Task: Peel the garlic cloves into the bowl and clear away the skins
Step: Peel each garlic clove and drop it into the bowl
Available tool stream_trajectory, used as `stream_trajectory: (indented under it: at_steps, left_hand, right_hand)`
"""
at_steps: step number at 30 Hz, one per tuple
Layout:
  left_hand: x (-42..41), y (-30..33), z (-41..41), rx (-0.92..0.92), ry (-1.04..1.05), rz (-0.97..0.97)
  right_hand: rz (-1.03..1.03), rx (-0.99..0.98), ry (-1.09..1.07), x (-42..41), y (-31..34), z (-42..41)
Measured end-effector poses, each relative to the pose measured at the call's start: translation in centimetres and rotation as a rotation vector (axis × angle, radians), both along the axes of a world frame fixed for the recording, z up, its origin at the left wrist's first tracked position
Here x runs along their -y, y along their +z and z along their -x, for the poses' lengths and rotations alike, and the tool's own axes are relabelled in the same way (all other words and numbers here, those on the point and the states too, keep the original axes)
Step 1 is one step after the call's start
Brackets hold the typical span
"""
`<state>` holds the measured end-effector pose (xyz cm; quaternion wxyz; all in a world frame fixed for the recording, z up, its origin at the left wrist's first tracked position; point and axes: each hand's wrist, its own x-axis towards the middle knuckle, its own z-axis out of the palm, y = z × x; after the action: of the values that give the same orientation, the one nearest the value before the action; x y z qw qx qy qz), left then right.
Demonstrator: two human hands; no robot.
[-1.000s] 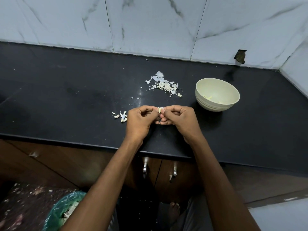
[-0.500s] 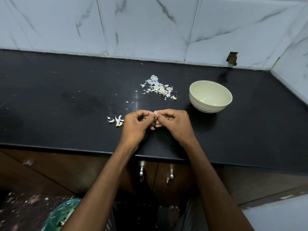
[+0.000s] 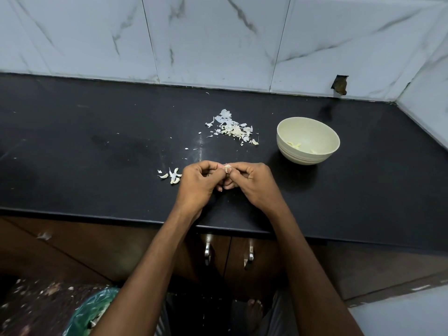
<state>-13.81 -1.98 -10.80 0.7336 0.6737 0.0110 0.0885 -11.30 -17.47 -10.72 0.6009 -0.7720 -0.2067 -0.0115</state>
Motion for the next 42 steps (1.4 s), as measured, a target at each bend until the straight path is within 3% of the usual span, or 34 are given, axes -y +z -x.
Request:
stream_trajectory:
  at_steps: [7,12,25,32,36,42]
  left_hand:
    - [-0.3,0.3,0.1,-0.018,-0.008,0.047]
    - [-0.2,0.3,0.0,-0.037,0.039,0.139]
    - [-0.7,0.0,-0.3,-0.047,0.014,0.207]
    - [-0.6,-0.4,-0.4,-0.039,0.013,0.191]
    - [-0.5,-0.4,-0.5,-0.035,0.017,0.172]
    - [-0.4,-0.5,-0.6,-0.034,0.004,0.173]
  right_hand:
    - [-0.094,-0.155,0.085,0.3,0.1,-0.3]
    - [-0.305,-0.23,0.025,0.5,0.6,-0.1]
    - [-0.488,-0.021,-0.348,6.2,4.6,1.7]
    - [-0.306,0.034,-0.481,11.9,7.8,-1.0]
    - [-0.229,0.001,-0.509,12.3,7.6,-2.0]
    - [-0.163,0.114,-0.585,12.1,7.6,-2.7]
